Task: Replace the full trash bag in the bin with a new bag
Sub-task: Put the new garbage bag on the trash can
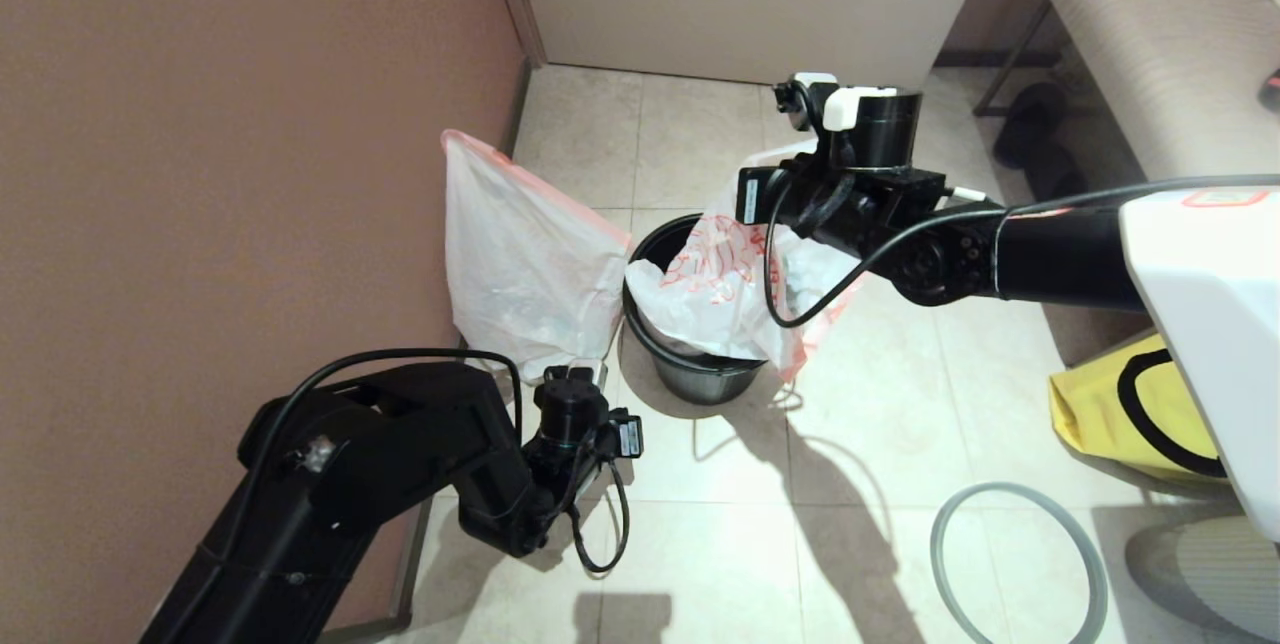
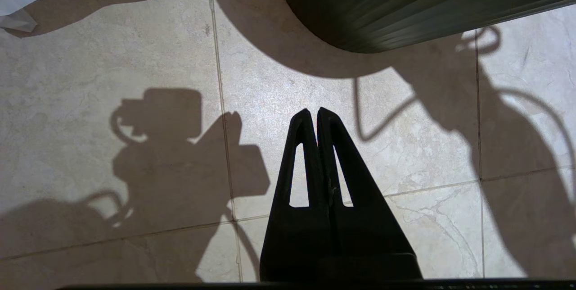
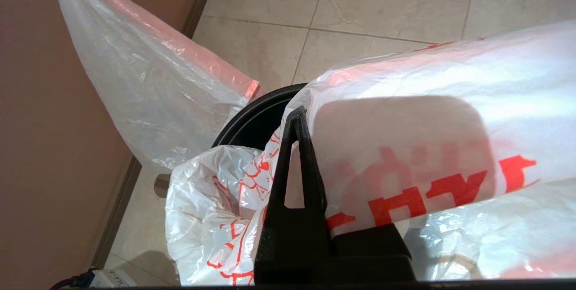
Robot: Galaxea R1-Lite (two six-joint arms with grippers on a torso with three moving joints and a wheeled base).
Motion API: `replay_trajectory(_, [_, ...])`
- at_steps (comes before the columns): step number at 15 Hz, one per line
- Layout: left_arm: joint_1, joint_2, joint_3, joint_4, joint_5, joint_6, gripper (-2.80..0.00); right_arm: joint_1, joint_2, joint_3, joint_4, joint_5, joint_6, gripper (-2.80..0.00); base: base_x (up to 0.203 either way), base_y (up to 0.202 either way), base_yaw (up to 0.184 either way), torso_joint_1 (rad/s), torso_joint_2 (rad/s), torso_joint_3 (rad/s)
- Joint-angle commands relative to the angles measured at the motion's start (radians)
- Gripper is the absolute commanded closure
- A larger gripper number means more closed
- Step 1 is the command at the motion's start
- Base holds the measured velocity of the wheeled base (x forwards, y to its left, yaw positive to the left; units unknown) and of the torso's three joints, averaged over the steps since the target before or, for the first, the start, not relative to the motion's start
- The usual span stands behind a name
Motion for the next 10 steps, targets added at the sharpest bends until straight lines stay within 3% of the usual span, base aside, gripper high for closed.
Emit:
replay_trajectory(1, [0.000, 0.000, 0.000, -0.007, 0.001, -0.002, 0.00, -0.007, 0.000, 0.000, -0.001, 0.001, 0.000, 0.00, 0.000, 0.000, 0.000, 0.000, 0.00, 0.000])
replay_trajectory(6, [0.001, 0.000, -0.001, -0.007, 0.001, -0.002, 0.00, -0.057, 0.136, -0.009, -0.082, 0.002, -0.072, 0.00, 0.000, 0.000, 0.000, 0.000, 0.00, 0.000])
replay_trajectory(10, [-0.001, -0.011, 0.008, -0.060, 0.007, -0.013, 0.00, -0.078, 0.144, -0.009, -0.125, 0.001, -0.077, 0.00, 0.000, 0.000, 0.000, 0.000, 0.00, 0.000])
